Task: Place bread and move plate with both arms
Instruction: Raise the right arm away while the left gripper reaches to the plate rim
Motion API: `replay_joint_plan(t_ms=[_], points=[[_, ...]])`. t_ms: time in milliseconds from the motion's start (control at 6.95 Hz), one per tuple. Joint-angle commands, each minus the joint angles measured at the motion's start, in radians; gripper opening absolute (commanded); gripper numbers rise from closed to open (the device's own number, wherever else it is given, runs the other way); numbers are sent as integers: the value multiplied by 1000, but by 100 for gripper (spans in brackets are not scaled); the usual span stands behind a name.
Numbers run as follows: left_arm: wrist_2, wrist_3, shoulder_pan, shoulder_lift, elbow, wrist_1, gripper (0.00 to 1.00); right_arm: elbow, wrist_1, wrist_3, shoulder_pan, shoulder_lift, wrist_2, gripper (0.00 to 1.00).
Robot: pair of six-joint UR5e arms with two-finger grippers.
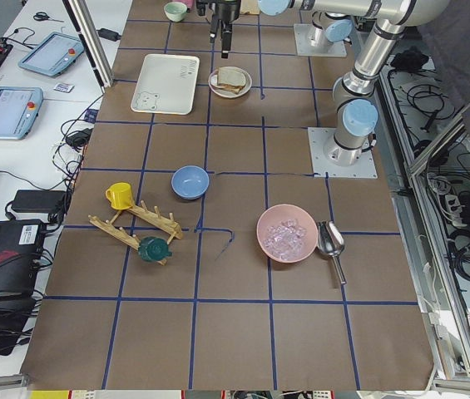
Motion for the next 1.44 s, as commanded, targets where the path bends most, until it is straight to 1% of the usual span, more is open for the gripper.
replay_joint_plan(t_ms=[0,144,288,432,576,719,863,1151,1295], points=[[0,1,-1,-21,8,-16,100,-318,390,-223,-36,38,-104,93],[-7,1,-1,-27,11,-21,100,-402,566,-266,-65,29,-201,99],[-74,-8,-10,-35,-11,-28,100,-418,659,-312,-81,9,-237,100],[-131,-11,-12,-50,-53,-4,100,-411,670,-301,-75,-54,-238,100],[-186,-16,-14,-54,-127,60,100,-387,654,-299,-75,-74,-236,100],[-192,-75,-15,-68,-222,152,100,-380,646,-299,-82,-74,-238,100],[-196,-175,-27,-93,-311,294,100,-382,607,-308,-82,-83,-236,100],[-192,-420,-128,-168,-421,475,100,-365,615,-301,-84,-85,-239,100],[-192,-453,-144,-204,-472,548,100,-363,617,-293,-86,-93,-241,100]])
